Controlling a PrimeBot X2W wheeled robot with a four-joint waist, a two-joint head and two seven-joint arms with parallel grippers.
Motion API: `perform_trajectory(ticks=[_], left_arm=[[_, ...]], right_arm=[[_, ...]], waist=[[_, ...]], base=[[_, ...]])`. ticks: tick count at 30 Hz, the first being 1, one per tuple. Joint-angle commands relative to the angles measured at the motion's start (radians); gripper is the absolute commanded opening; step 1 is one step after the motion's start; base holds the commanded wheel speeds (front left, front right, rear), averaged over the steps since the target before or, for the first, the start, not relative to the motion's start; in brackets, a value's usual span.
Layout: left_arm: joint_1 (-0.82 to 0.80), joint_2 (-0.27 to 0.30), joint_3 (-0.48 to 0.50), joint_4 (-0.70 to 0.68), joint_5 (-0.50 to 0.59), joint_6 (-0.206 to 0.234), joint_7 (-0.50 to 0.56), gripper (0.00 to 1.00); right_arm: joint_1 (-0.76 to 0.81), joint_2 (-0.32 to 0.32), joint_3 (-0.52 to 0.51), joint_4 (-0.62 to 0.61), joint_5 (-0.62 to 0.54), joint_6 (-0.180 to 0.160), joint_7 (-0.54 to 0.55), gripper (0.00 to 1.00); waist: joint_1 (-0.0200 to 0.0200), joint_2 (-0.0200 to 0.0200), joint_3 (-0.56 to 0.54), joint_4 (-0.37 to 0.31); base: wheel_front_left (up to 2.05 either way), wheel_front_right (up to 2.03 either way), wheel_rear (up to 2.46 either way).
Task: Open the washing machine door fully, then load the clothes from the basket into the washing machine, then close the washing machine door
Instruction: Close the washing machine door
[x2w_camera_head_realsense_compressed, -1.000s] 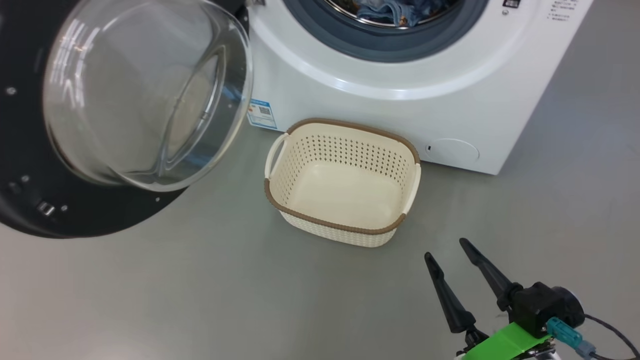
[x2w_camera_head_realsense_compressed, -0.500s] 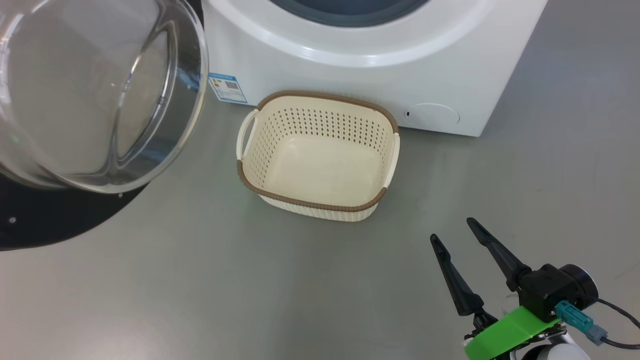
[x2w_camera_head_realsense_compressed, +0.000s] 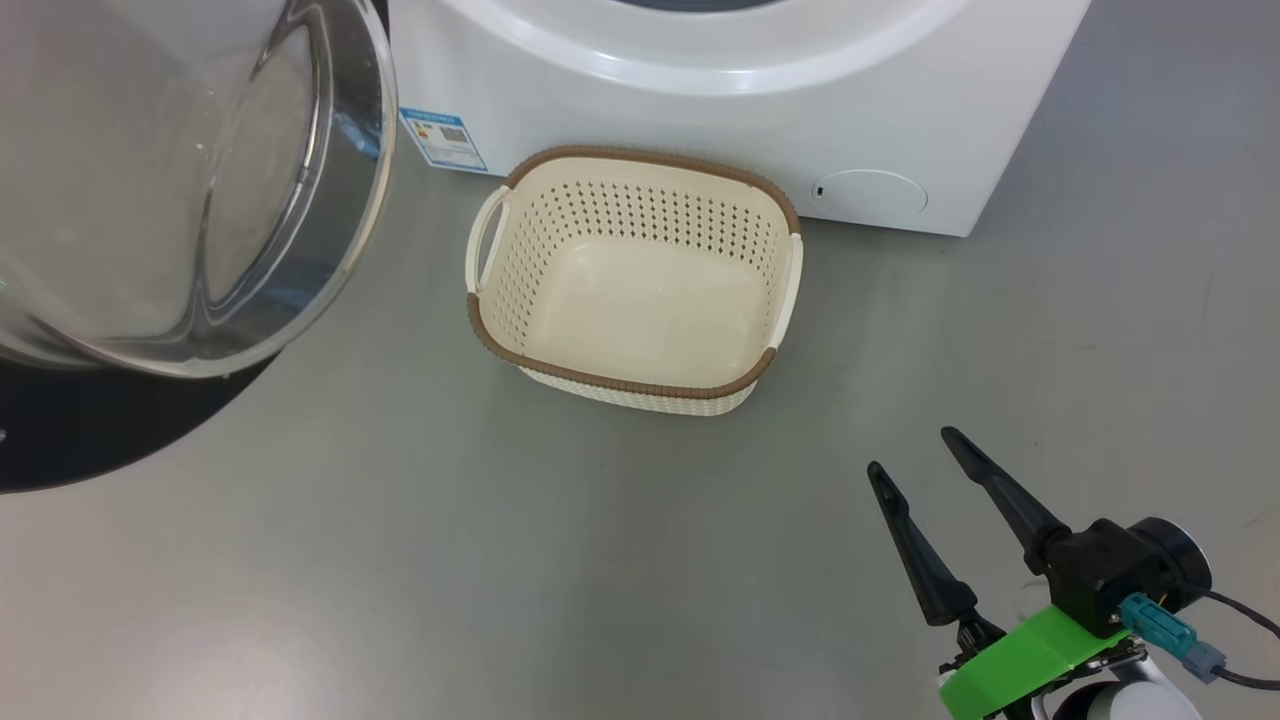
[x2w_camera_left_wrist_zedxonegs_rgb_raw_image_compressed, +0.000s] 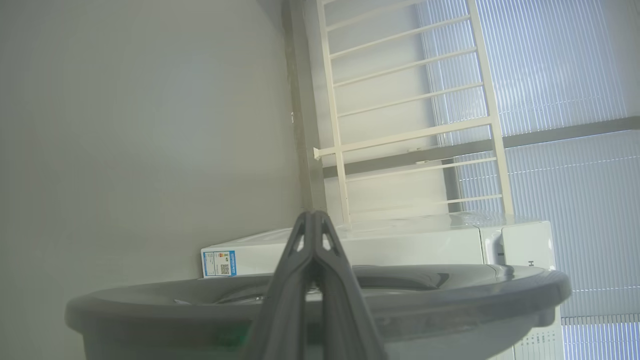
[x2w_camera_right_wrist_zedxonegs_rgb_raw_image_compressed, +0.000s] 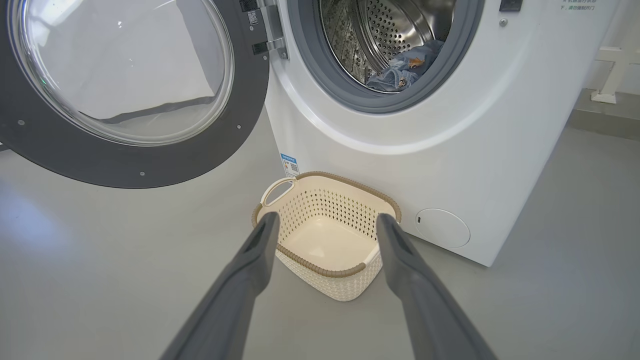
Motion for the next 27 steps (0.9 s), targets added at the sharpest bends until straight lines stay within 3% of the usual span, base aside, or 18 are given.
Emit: perform_trajectory(ticks=[1,7,27], left_arm=[[-0.014,0.071,0.013,-0.038,-0.012,-0.009,0.019,0.0],[0.011,0.045,0.026,-0.122,-0.072,-0.011,0.088,0.0],[0.069,-0.008,0.02,-0.215,-0.194,-0.011,0.338,0.0]], right_arm=[[-0.017,-0.001,0.027,-0.031,-0.012,0.001,0.001,1.0],[-0.018,-0.008,0.029,-0.039,-0.011,0.001,0.012,1.0],[-0.019,-0.008,0.045,-0.03,-0.004,0.001,0.016,1.0]], waist=[[0.0,-0.0001,0.004,0.0],[0.0,-0.0001,0.011,-0.003],[0.0,-0.0001,0.0,0.008]], base=[[0.0,0.0,0.0],[0.0,0.0,0.0],[0.0,0.0,0.0]])
